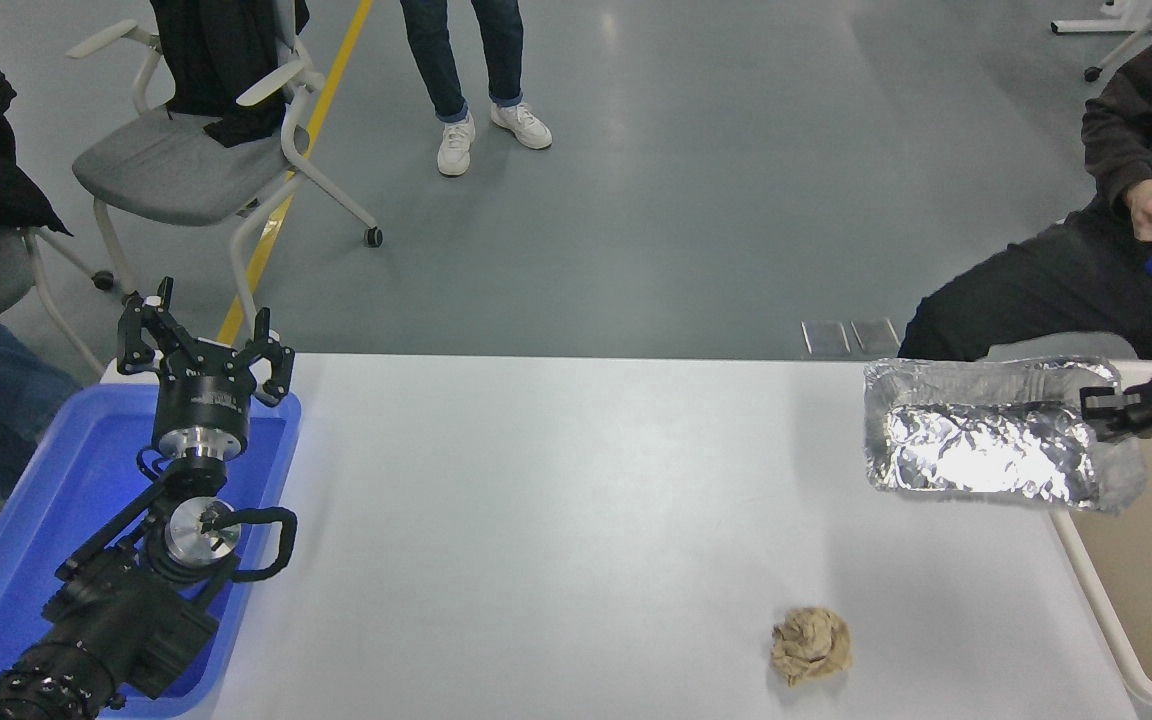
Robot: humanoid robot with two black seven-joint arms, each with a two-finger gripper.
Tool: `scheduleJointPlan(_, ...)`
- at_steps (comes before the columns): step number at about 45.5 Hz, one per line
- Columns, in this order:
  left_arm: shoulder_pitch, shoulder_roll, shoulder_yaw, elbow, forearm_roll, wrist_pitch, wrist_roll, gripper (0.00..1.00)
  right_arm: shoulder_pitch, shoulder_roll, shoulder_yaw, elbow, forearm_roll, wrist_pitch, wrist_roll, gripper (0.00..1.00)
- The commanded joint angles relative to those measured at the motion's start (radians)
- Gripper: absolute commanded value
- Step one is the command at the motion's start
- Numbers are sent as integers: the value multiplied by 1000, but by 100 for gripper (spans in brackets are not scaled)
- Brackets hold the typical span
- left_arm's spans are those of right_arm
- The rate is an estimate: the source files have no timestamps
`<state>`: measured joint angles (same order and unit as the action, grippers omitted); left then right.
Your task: Pick up foil plate and place in dustbin
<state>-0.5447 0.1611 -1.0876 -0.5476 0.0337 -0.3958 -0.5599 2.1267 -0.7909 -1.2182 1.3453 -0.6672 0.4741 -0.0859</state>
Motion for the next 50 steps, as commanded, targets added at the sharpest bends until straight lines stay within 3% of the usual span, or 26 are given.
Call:
scheduleJointPlan(1, 0, 0, 0, 0, 0, 0, 0, 99, 280, 55, -153, 83, 29, 67, -5, 0)
scheduleJointPlan(22, 0, 0, 0, 0, 0, 0, 0, 99, 288, 62, -204, 32, 20, 80, -8, 0)
scheduleJointPlan(32, 0, 0, 0, 0, 0, 0, 0, 99, 36, -76, -201, -294, -17, 80, 6, 0)
scheduleJointPlan(38, 0, 0, 0, 0, 0, 0, 0, 99, -163, -151, -135, -458, -58, 66, 52, 0)
scheduleJointPlan(50, 0, 0, 0, 0, -2, 0, -2, 99, -664, -229, 244, -647, -66, -70, 61, 0)
